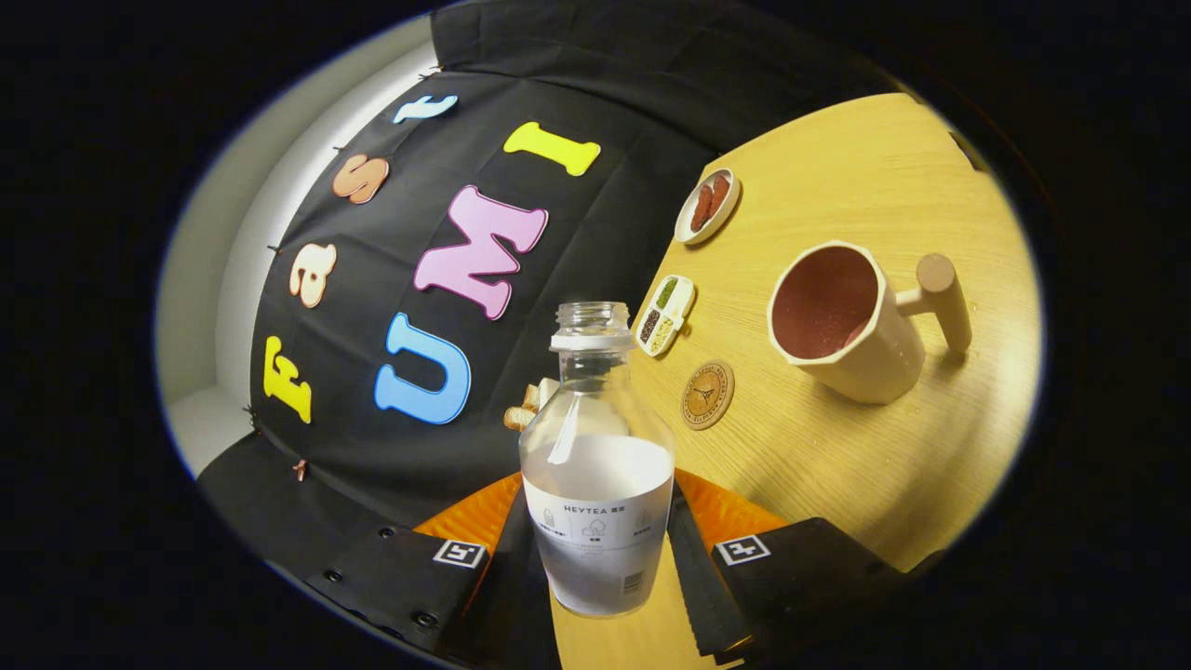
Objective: Take the bottle from table, then pour the juice into the cup, finally place the bottle on the coaster
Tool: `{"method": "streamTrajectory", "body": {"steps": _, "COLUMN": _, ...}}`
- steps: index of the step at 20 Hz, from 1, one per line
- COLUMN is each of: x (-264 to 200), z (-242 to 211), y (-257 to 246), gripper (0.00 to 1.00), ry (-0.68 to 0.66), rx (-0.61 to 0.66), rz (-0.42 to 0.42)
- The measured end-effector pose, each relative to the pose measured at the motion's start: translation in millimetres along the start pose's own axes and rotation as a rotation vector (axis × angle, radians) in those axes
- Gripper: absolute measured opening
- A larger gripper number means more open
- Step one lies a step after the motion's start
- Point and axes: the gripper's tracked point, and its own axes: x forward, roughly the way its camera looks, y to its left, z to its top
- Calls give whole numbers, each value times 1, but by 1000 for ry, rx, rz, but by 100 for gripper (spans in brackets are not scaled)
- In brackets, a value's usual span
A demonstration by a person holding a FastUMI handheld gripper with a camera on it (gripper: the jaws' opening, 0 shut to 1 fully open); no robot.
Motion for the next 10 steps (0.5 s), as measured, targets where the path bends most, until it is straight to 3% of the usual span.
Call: {"method": "streamTrajectory", "body": {"steps": 10, "x": 9, "z": 6, "y": -18, "gripper": 74, "ry": 16, "rx": 222, "rz": -18}}
